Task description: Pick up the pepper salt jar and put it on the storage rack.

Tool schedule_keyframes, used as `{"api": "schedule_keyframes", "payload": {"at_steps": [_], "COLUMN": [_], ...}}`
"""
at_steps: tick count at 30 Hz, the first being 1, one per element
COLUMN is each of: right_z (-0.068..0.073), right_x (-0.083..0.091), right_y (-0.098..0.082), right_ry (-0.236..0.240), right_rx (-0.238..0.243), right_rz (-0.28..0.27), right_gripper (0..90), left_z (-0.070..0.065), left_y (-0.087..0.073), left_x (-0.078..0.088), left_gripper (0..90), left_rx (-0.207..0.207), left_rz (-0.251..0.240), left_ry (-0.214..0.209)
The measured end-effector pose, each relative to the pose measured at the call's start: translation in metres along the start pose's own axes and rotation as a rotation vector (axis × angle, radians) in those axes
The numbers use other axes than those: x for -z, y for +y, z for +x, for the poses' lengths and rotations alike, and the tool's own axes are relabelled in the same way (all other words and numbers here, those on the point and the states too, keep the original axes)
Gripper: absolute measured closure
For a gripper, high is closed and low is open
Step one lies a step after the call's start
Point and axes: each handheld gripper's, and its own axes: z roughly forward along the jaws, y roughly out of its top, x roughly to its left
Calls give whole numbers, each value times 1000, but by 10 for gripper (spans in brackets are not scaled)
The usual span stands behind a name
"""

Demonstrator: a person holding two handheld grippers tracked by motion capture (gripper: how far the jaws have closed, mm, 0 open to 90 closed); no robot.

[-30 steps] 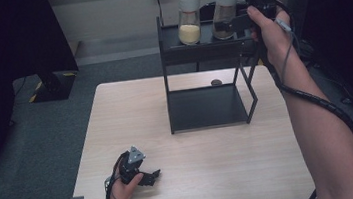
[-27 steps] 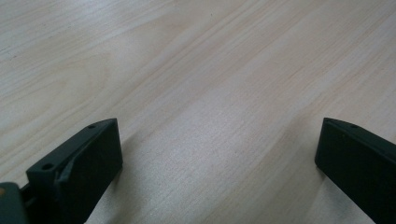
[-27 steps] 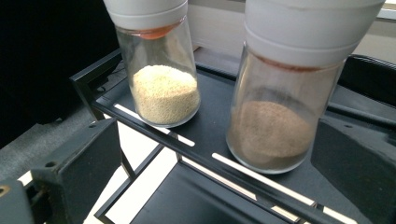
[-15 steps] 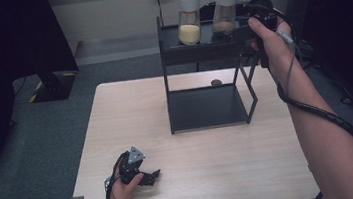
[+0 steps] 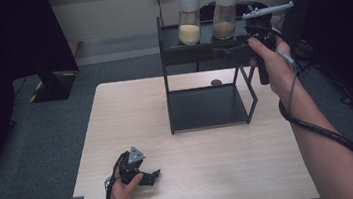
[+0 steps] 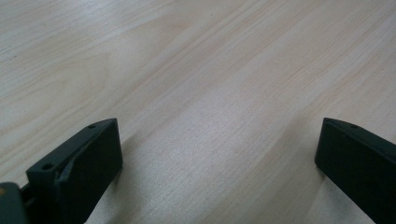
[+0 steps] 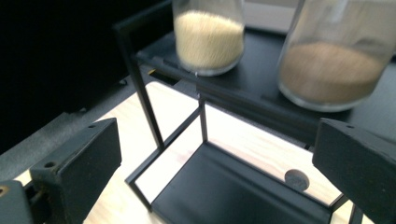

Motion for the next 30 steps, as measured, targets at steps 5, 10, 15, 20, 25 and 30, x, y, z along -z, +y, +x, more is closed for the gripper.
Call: {"api": "schedule_keyframes", "payload": {"at_steps": [5, 10, 15, 20, 25, 30], "right_z": [-1, -4, -5, -7, -8, -9], "right_x": [-4, -9, -11, -11, -11, -11], "right_y": [-18, -38, -53, -66, -79, -90], "right_ry": [18, 19, 11, 4, 2, 2], "right_rx": [-4, -24, -32, -37, -31, -35], "right_rz": [11, -4, -7, -9, 5, 14], "right_gripper": [5, 8, 8, 9, 10, 11], "left_z": [-1, -1, -1, -1, -1, -1], "left_y": [0, 0, 0, 0, 0, 0], "left_x": [0, 0, 0, 0, 0, 0], "left_gripper": [0, 0, 0, 0, 0, 0], "left_rx": [2, 2, 2, 2, 2, 2], "left_rz": [0, -1, 0, -1, 0, -1], "left_ry": [2, 2, 3, 3, 3, 3]}}
